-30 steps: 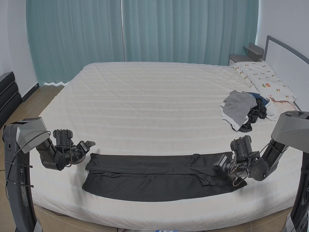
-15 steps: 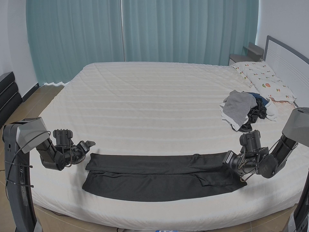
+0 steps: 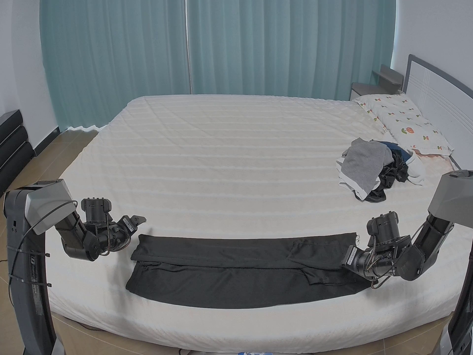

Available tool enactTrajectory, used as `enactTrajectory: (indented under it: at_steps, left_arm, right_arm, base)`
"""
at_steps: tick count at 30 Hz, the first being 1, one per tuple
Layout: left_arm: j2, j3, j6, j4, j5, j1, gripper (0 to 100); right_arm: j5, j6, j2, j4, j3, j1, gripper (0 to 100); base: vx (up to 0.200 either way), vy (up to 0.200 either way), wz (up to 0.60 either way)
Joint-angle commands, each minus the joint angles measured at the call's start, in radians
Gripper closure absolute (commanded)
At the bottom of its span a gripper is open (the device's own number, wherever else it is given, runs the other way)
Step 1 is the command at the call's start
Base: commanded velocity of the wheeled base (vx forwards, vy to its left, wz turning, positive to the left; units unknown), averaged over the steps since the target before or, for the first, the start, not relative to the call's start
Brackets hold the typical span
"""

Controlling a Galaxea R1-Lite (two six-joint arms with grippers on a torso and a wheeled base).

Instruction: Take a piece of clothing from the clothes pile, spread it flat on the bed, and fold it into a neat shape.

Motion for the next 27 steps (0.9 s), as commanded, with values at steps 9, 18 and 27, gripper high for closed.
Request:
enactTrajectory:
  at_steps: [9, 18, 27]
  left_arm:
    - [-0.063, 0.018, -0.004, 0.013, -0.020, 0.034, 0]
    - [-0.287, 0.135, -0.001, 0.042, -0.066, -0.021, 0]
    - [-0.376, 0.340, -0.007, 0.128, -0.073, -0.038, 0]
  right_arm:
    - [0.056, 0.092, 0.015, -0.311, 0.126, -0.021, 0]
    - [0.231, 0.218, -0.032, -0.546, 0.331, -0.124, 0]
    - [0.266, 0.232, -0.020, -0.690, 0.432, -0.090, 0]
  base:
    - [0.000, 0.000, 0.00]
    - [0.000, 0.000, 0.00]
    - [0.000, 0.000, 0.00]
